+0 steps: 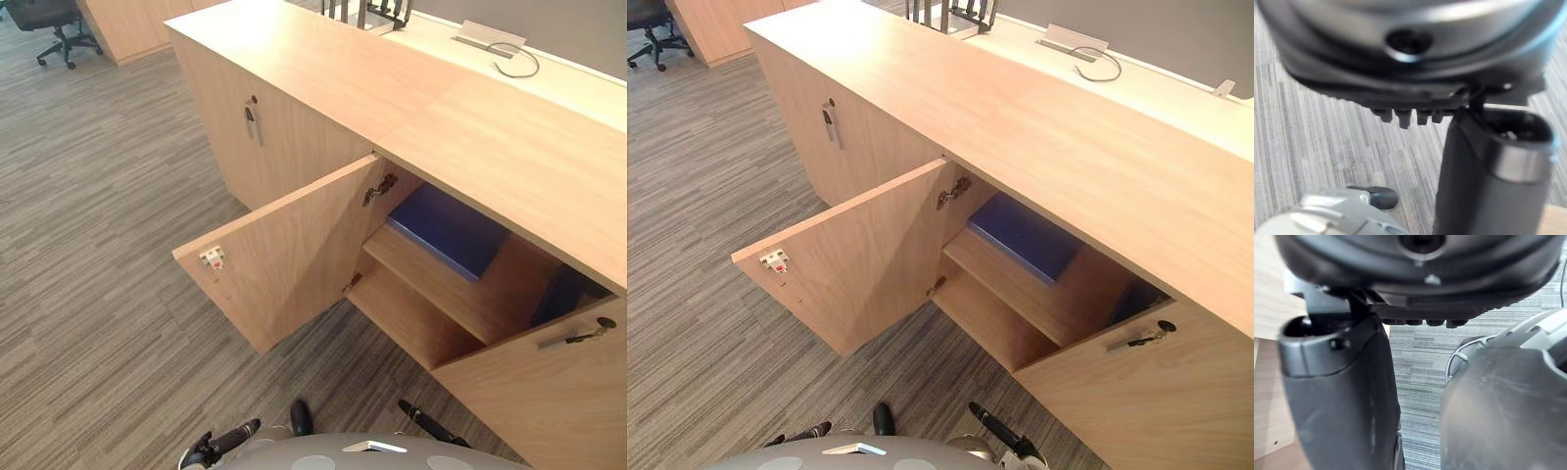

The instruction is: Walk over to the cabinet, pick up the folder, carry it to the office cabinet, place the folder inside the office cabinet, then close the office cabinet door

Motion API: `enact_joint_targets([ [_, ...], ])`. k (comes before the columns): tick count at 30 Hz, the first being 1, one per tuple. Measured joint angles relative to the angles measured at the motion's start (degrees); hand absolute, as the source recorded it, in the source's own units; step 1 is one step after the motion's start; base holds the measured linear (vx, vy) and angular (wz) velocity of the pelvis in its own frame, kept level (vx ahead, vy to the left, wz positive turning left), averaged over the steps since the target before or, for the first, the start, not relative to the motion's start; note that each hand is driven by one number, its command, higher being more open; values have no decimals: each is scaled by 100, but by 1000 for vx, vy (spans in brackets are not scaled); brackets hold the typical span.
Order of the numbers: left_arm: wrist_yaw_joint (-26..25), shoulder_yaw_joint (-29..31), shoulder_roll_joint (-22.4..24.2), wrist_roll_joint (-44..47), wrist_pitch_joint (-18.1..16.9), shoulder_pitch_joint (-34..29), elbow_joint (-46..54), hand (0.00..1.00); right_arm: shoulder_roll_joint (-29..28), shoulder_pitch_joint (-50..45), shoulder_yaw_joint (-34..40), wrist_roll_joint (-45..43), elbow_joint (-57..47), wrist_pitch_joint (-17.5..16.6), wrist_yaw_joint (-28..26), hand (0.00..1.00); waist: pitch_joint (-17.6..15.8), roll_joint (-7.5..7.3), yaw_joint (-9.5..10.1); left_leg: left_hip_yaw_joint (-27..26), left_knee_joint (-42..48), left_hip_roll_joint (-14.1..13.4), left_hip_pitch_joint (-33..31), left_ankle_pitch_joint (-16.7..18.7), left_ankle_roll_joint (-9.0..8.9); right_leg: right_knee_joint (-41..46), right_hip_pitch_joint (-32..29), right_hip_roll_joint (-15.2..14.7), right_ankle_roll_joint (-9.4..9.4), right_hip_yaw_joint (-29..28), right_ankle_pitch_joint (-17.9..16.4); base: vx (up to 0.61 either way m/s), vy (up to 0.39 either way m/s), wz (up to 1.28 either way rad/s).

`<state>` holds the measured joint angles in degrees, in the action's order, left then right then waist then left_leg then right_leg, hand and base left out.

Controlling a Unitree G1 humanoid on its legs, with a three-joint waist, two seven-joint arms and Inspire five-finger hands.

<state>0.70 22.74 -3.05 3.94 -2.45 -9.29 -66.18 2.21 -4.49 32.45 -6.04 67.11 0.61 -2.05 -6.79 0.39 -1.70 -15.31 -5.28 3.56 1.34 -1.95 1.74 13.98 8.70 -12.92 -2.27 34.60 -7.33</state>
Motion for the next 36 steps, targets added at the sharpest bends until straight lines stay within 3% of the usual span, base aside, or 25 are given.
enact_joint_targets([
  [2,-16,-79,-17,-1,-1,-2,30,100,-2,-72,-184,-3,-88,-3,0,100,-25,-42,5,23,0,4,-50,5,19,249,-107,-49,1,-175,-70,-65,-37,3],
  [6,-111,-391,-177,-3,-37,84,40,100,-137,-422,-350,-402,-222,-102,-7,100,-16,-88,-21,545,0,-9,-166,1,20,1183,-641,118,19,-2118,-96,-6,-23,48],
  [8,-148,-383,-236,-6,-101,94,33,100,-242,-665,-243,-513,-213,-123,-19,100,73,-236,-35,831,2,31,-216,-8,6,1433,-755,218,38,-2589,-193,63,-98,87],
  [9,-180,-371,-272,-2,-114,76,32,100,-319,-771,-170,-589,-197,-134,-20,100,144,-328,-24,943,2,38,-281,-33,-31,1427,-747,292,-42,-2795,-271,46,-120,79],
  [12,-189,-381,-378,-5,-122,48,30,100,-363,-800,-174,-557,24,-114,-25,100,321,-559,24,1119,2,109,-517,-212,-168,433,-347,368,-116,-2725,-560,27,-145,52],
  [15,-203,-388,-418,-7,-129,103,-44,100,-309,-724,-325,-543,103,-99,-82,100,336,-622,61,1223,2,111,-808,-603,-141,-410,-136,469,-178,-2620,-761,-30,-200,6],
  [21,-231,-373,-411,-5,-135,205,-187,100,-174,-642,-341,-557,238,-105,-76,100,198,-506,26,1797,4,-61,-903,-921,-319,-599,101,786,-91,-2056,-933,-81,-194,46],
  [23,-261,-370,-408,-5,-132,287,-163,100,-169,-582,-336,-555,236,-117,-53,100,133,-491,50,1905,9,-72,-990,-965,-298,-593,148,876,-88,-1802,-935,-68,-123,69],
  [25,-279,-363,-477,-4,-119,379,-21,100,-248,-441,-187,-550,228,-140,-9,100,46,-667,5,961,496,-259,-1320,-618,-129,-603,104,794,-55,-1329,-909,-46,-71,86],
  [26,-346,-352,-514,-1,-116,532,57,100,-266,-339,-77,-551,241,-148,8,100,-98,-655,30,90,1508,-496,-1600,-221,-27,-491,115,712,-55,-1145,-907,-11,-55,77],
  [27,-373,-354,-509,-6,-116,542,137,100,-247,-319,-41,-553,240,-146,23,100,-148,-623,35,-196,1927,-605,-1643,-74,-9,-432,120,705,-53,-1104,-908,17,-22,70],
  [28,-390,-377,-506,-18,-115,550,210,100,-208,-322,-19,-557,225,-157,29,100,-178,-541,15,-319,2249,-735,-1644,295,-33,-359,134,701,-40,-1104,-915,40,70,39],
  [29,-376,-379,-513,-33,-109,612,261,100,-163,-312,22,-565,165,-188,34,100,-208,-450,8,-286,2310,-713,-1657,437,39,-283,142,677,-40,-1138,-916,53,138,28],
  [32,-361,-261,-708,-28,-102,894,523,100,-239,-281,59,-568,171,-223,-14,100,-230,-371,8,-220,1815,-501,-1465,305,123,-247,-10,631,-85,-1562,-859,-1,161,10],
  [34,-314,-103,-866,-20,-99,1090,697,100,-240,-282,79,-604,187,-212,-40,100,-222,-371,3,-210,1519,-416,-1383,204,77,-354,-171,634,-102,-1793,-850,-115,93,6],
  [36,-288,68,-1197,-23,-95,1436,845,100,-230,-323,147,-608,187,-215,-38,100,-196,-306,-33,-151,731,-288,-1110,-206,-40,-431,-364,658,-124,-1916,-762,-200,65,11],
])
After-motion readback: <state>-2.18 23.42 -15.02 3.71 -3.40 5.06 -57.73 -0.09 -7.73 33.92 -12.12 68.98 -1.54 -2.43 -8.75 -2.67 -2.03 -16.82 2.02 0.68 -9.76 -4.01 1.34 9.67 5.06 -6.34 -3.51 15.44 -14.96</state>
